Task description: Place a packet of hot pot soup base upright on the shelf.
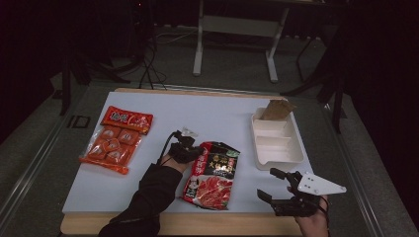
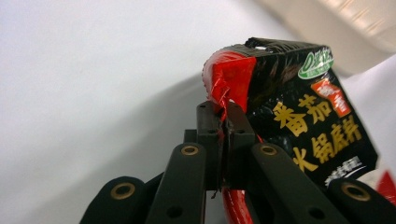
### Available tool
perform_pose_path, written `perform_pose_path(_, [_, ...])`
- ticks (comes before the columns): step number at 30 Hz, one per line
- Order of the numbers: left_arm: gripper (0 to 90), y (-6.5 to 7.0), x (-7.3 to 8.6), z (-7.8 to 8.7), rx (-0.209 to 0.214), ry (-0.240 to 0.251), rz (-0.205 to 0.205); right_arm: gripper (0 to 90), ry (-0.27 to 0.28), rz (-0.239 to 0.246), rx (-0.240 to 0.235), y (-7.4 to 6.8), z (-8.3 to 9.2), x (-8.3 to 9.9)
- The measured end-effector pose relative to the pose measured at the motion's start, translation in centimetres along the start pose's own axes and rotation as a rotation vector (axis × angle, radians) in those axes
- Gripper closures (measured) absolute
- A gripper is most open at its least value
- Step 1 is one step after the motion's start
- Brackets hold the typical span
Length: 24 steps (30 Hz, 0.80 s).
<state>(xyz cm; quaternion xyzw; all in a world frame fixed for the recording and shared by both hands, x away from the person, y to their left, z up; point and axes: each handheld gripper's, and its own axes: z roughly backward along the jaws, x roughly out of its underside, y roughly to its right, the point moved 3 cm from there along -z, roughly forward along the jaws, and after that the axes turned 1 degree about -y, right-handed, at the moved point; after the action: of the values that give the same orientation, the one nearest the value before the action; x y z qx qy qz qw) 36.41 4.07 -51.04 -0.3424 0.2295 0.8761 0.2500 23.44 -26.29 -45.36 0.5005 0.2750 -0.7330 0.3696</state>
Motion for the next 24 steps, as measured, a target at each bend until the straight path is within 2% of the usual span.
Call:
perform_pose_path(2, [87.9, 0.7, -0.2, 0.7, 0.003, 0.036, -0.035, 17.8, -0.005, 0.019, 0.012, -0.3, -0.1, -0.1])
perform_pose_path(4, [87.9, 1.1, -0.3, 1.3, 0.02, 0.064, -0.038, 17.8, -0.009, 0.023, 0.021, -0.3, -0.1, -0.2])
perform_pose_path(6, [88.0, 1.6, -0.4, 2.0, 0.036, 0.093, -0.048, 18.8, 0.0, 0.004, -0.001, -0.2, 0.0, -0.3])
perform_pose_path(7, [88.0, 1.6, -0.4, 2.0, 0.036, 0.093, -0.048, 18.8, 0.0, 0.004, -0.001, -0.2, 0.0, -0.3])
perform_pose_path(9, [88.0, 2.3, -0.4, 2.9, 0.042, 0.124, -0.068, 21.5, 0.035, 0.01, -0.027, 0.0, 0.4, -0.5])
perform_pose_path(13, [87.9, 3.2, -0.5, 3.8, 0.056, 0.154, -0.086, 21.0, 0.042, 0.018, -0.026, 0.1, 0.6, -0.7])
perform_pose_path(14, [87.9, 3.8, -0.6, 4.5, 0.068, 0.174, -0.104, 20.2, 0.039, 0.012, -0.024, 0.1, 0.6, -0.7])
perform_pose_path(15, [87.8, 3.8, -0.6, 4.5, 0.068, 0.174, -0.104, 15.6, 0.0, -0.008, -0.016, 0.0, 0.3, -0.7])
perform_pose_path(16, [87.8, 4.6, -0.8, 5.3, 0.088, 0.195, -0.125, 14.7, -0.024, -0.017, -0.004, 0.0, 0.2, -0.7])
perform_pose_path(17, [87.8, 5.1, -0.8, 5.7, 0.089, 0.21, -0.131, 14.7, -0.032, -0.021, -0.008, -0.1, 0.1, -0.7])
perform_pose_path(21, [87.7, 6.0, -0.9, 6.7, 0.1, 0.244, -0.148, 13.9, 0.012, -0.07, -0.057, -0.3, 0.0, -1.0])
perform_pose_path(22, [87.7, 6.3, -0.9, 7.4, 0.127, 0.271, -0.152, 13.4, 0.011, -0.06, -0.037, -0.4, 0.0, -1.1])
perform_pose_path(24, [87.7, 6.7, -1.0, 8.0, 0.131, 0.294, -0.159, 10.0, -0.002, -0.062, -0.019, -0.6, -0.4, -1.2])
